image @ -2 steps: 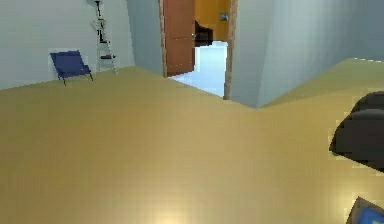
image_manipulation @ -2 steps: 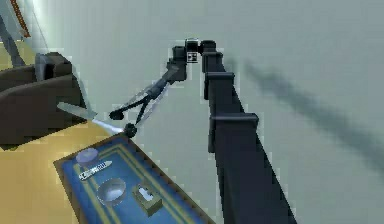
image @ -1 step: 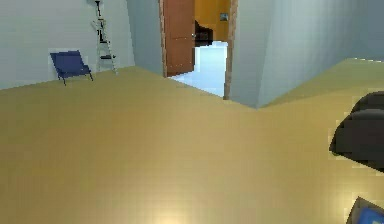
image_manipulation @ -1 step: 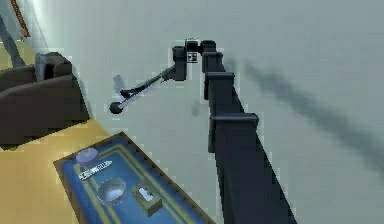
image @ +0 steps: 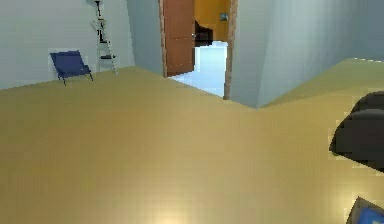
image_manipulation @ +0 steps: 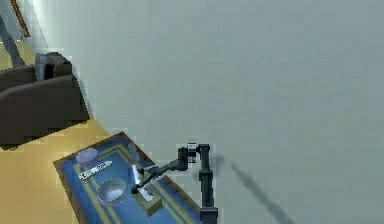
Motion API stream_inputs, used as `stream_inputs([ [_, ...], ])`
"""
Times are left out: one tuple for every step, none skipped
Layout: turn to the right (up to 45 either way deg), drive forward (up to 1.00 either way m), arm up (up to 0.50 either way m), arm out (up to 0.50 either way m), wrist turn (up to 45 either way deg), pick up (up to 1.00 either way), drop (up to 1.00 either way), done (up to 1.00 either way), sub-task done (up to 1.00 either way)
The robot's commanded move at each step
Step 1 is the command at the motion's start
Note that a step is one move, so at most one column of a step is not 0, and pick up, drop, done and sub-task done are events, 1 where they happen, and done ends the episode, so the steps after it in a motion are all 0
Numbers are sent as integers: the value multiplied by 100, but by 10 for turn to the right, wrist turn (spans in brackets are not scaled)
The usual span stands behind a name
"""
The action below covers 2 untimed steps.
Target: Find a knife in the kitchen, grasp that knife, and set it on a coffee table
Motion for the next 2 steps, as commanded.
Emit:
stream_inputs([
  [0, 0, -32, 0, 0, 0, 0, 0, 0],
  [0, 0, 0, 0, 0, 0, 100, 0, 0],
])
